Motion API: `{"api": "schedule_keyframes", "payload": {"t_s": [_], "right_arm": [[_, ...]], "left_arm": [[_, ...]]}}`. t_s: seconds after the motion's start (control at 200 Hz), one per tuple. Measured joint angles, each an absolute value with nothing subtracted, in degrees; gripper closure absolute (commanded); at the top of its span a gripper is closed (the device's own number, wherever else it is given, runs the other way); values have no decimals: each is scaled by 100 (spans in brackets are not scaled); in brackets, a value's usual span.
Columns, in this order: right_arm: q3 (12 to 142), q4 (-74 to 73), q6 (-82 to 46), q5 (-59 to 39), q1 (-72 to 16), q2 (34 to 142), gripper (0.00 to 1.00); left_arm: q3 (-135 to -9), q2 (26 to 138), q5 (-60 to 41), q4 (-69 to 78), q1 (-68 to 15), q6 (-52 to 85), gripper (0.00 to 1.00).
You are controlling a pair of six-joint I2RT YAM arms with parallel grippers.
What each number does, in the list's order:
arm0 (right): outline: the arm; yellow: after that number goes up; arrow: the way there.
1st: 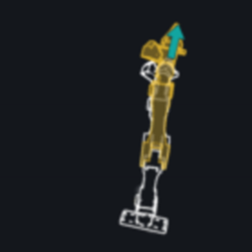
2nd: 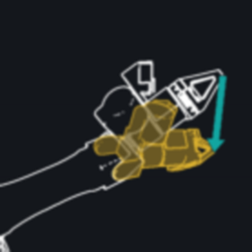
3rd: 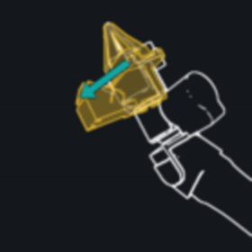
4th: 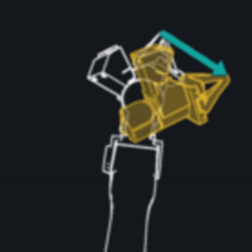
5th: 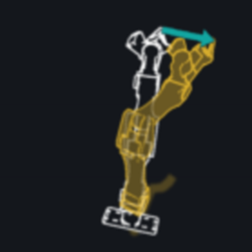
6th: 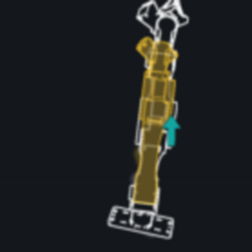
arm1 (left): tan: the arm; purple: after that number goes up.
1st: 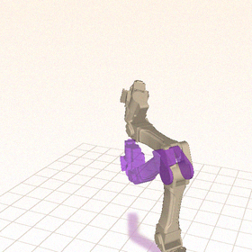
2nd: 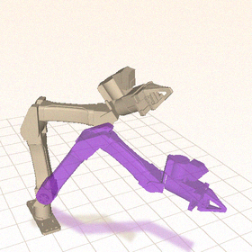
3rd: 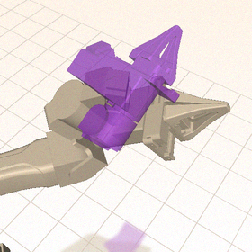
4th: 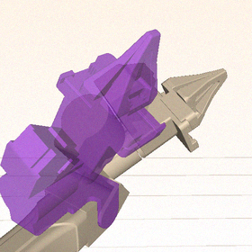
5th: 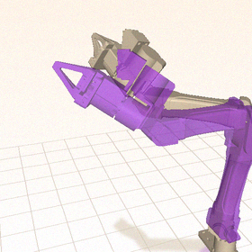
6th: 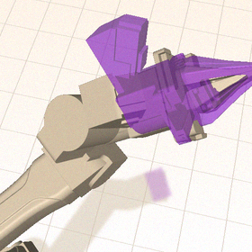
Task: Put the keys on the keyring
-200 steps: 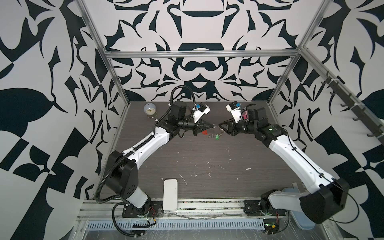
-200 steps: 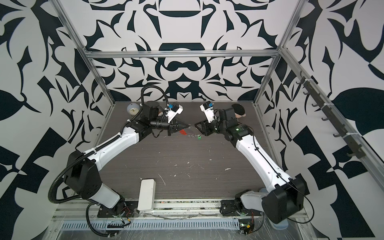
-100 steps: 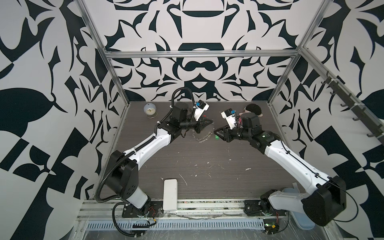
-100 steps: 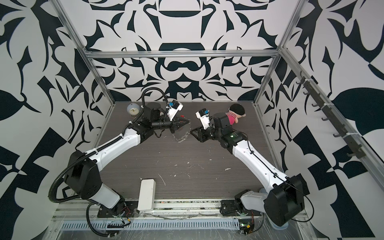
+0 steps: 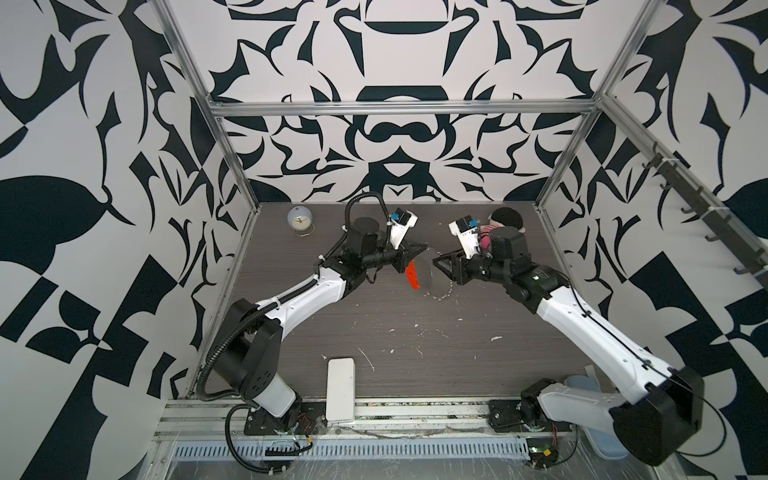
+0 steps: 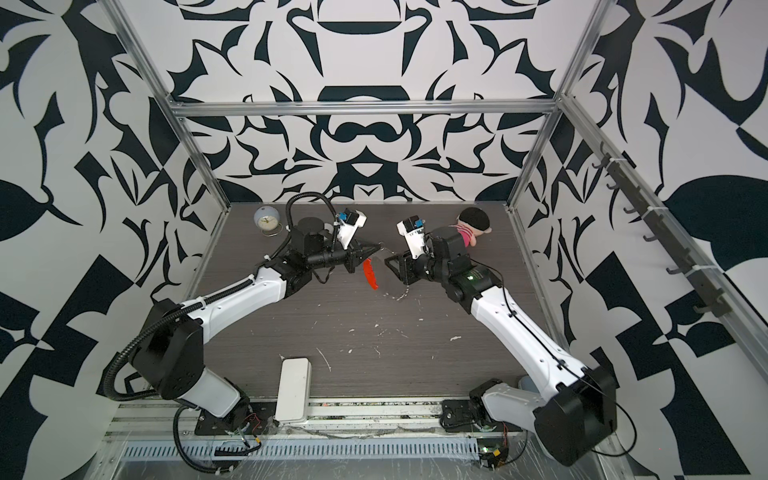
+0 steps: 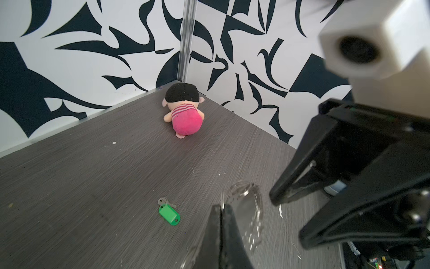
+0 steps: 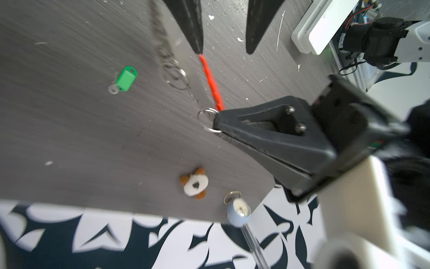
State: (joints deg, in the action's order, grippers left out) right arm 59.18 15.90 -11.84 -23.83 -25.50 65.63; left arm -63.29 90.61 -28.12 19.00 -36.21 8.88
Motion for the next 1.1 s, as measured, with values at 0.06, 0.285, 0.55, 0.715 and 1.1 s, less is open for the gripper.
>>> {"api": "schedule_keyframes", "payload": {"t_s": [0.06, 0.285, 0.55, 0.715, 1.1], "right_arm": [[5918, 1621, -1162, -2209, -2550, 6270, 58], [5972, 1645, -991, -1997, -2547, 6261, 52], [5959, 1638, -864, -2012, -2526, 6711, 51], [5918, 1487, -864, -2043, -2526, 6720, 55], [5843, 996, -1066, -2095, -2792, 6705, 91]], "left_arm": [[-6318, 9061, -2849, 1977, -3625, 937, 100], [-6313, 9030, -3105, 2458, -3623, 1293, 100], [-6259, 8932, -3376, 2928, -3625, 1833, 100], [-6169, 8932, -3520, 3533, -3625, 2390, 100], [-6053, 9137, -3450, 4930, -3627, 3824, 100]]}}
